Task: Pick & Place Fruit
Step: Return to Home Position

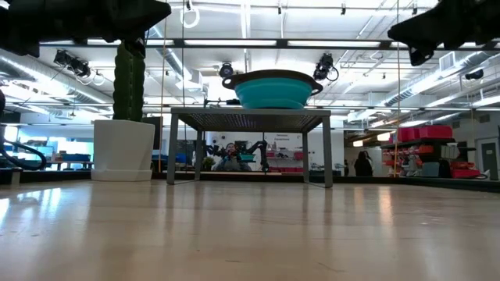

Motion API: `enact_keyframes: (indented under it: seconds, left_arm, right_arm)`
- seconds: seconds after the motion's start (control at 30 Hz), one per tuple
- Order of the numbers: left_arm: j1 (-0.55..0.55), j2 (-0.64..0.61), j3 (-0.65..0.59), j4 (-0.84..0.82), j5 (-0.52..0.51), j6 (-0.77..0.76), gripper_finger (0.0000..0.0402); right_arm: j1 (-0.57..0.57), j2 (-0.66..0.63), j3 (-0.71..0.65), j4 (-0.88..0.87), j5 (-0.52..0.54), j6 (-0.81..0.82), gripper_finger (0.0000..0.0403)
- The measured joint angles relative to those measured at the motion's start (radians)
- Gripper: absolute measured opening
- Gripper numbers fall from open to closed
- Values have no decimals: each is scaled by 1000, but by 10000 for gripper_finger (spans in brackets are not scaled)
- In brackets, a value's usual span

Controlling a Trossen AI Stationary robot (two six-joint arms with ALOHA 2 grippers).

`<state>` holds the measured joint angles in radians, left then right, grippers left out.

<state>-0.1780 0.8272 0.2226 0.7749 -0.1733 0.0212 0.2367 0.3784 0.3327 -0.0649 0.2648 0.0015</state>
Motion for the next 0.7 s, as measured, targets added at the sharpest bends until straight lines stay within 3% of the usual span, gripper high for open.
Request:
enact_keyframes:
  seconds: [0.3, 0.7]
  left_arm:
    - [0, -88, 0, -102, -31, 20, 13]
    - [0, -175, 1, -213, -21, 5, 13]
  right_arm:
    - [-19, -161, -110, 47, -11, -20, 43]
    - [-108, -268, -214, 46, -60, -28, 43]
